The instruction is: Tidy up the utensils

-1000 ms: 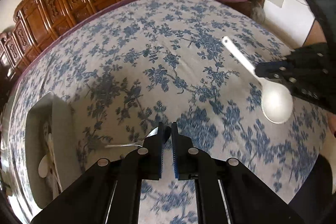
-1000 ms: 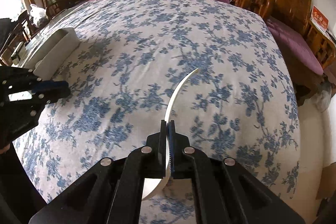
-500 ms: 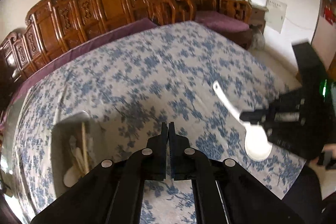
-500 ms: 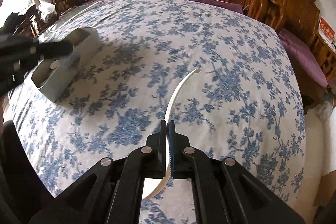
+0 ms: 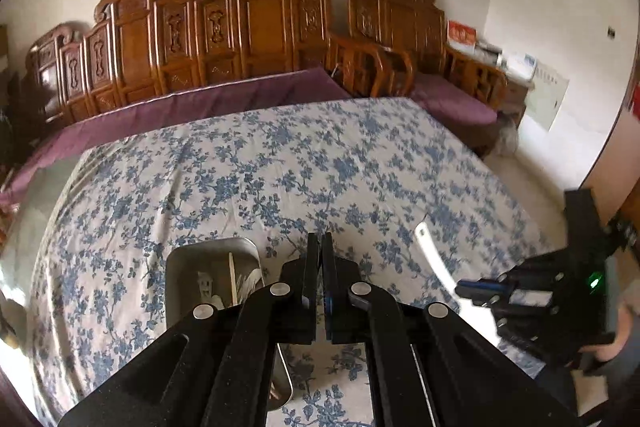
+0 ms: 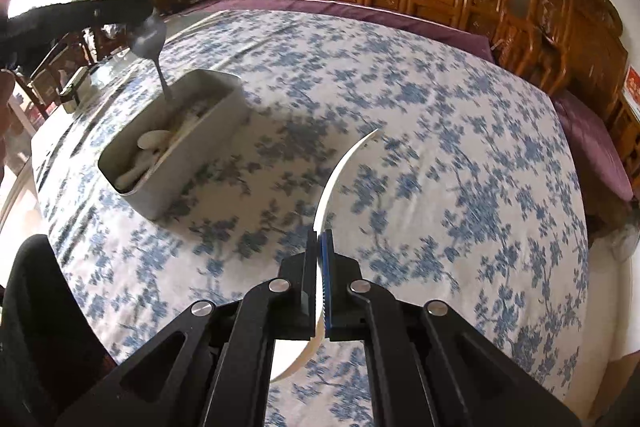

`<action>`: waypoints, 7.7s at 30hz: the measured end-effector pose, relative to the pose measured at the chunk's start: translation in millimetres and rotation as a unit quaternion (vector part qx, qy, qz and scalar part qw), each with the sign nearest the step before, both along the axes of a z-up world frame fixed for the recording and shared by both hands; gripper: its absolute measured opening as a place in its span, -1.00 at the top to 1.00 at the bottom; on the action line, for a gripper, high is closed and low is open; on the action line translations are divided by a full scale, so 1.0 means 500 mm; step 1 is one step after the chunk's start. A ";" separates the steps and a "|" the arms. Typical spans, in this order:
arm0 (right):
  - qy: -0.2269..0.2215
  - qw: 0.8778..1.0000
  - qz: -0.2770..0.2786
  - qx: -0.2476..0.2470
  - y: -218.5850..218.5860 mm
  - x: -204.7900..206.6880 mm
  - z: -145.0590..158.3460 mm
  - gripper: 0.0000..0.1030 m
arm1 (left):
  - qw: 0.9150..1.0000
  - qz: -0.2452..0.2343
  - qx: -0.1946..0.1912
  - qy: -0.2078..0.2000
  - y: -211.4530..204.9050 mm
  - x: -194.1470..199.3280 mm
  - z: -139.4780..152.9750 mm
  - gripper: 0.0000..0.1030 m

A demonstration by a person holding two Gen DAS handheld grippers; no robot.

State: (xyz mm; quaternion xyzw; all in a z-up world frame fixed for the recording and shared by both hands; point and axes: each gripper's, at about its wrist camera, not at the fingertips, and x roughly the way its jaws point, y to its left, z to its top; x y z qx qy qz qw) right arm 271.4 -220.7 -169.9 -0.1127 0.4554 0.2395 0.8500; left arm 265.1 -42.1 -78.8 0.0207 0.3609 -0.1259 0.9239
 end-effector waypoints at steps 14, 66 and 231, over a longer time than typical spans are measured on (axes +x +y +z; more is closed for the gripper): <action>-0.005 1.000 0.021 0.003 0.088 0.011 0.023 0.94 | 0.999 0.028 -0.018 0.004 0.111 0.028 -0.007 0.98; -0.015 0.995 0.092 0.028 0.371 0.056 0.055 0.94 | 0.993 0.082 0.017 0.086 0.324 -0.034 -0.171 0.21; -0.297 0.931 -0.169 0.132 -0.039 -0.435 0.460 -0.95 | 0.981 0.118 0.012 -0.153 0.050 -0.456 0.288 -0.86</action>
